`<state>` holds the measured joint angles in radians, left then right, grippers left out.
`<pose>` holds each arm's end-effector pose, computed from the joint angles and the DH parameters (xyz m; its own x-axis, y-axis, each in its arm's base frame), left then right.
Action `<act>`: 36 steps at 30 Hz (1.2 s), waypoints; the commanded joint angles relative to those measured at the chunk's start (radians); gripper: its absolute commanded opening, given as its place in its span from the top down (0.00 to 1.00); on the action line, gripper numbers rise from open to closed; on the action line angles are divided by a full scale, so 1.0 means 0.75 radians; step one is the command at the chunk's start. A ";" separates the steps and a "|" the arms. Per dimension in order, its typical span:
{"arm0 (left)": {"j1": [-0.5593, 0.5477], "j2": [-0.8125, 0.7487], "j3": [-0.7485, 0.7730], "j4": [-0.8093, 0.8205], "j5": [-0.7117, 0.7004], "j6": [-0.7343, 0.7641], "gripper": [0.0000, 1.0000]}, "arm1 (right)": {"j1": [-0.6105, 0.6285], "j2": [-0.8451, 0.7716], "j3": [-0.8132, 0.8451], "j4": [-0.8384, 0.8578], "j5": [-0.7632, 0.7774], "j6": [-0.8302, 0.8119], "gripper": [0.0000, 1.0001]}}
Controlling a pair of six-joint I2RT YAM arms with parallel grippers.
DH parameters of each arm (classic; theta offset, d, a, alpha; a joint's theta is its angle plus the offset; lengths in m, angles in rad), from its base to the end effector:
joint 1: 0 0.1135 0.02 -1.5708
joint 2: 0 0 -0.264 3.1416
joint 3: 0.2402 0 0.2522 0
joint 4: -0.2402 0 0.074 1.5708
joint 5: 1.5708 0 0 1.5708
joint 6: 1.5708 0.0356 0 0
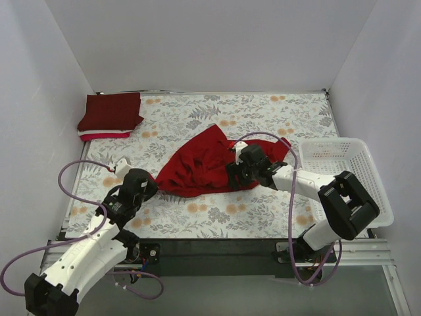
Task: Fold and stack the t-shirts
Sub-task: Flatten the tshirt out
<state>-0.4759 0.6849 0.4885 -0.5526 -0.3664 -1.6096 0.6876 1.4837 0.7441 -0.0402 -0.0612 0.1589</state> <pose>0.1356 -0.0556 0.2185 -0.1709 -0.9615 -0.2153 -0.6123 0.2749 -0.7413 0.2276 0.1897 0.1787 -0.6421 -0.3230 -0.6953 -0.5727 0.8050 0.1550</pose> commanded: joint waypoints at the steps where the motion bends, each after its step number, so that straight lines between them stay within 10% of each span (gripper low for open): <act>1: 0.011 -0.036 0.003 -0.083 -0.121 -0.120 1.00 | 0.002 0.055 0.080 0.078 0.037 -0.028 0.29; 8: 0.045 0.101 0.105 -0.004 -0.121 -0.010 1.00 | -0.025 0.249 0.186 0.082 0.075 -0.058 0.57; 11: 0.176 0.244 0.165 0.182 -0.003 0.127 1.00 | -0.090 0.328 0.298 0.080 0.016 -0.067 0.98; 16: 0.626 0.750 0.588 0.381 0.551 0.225 1.00 | -0.270 0.380 0.830 -0.052 -0.166 -0.044 0.99; 23: 0.710 0.791 1.252 0.289 0.532 0.291 1.00 | -0.332 0.135 1.131 -0.069 -0.115 -0.154 0.99; 30: 0.712 0.458 1.102 0.183 0.460 0.336 1.00 | -0.342 -0.455 0.596 0.137 0.124 -0.208 0.97; 36: 0.710 0.124 0.577 0.044 0.591 0.228 0.90 | -0.342 -0.863 -0.001 0.068 -0.012 -0.041 0.53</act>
<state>0.0509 0.8051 1.1027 -0.3622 0.0269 -1.4036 0.4358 0.8970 0.9188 0.0795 -0.0433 0.0582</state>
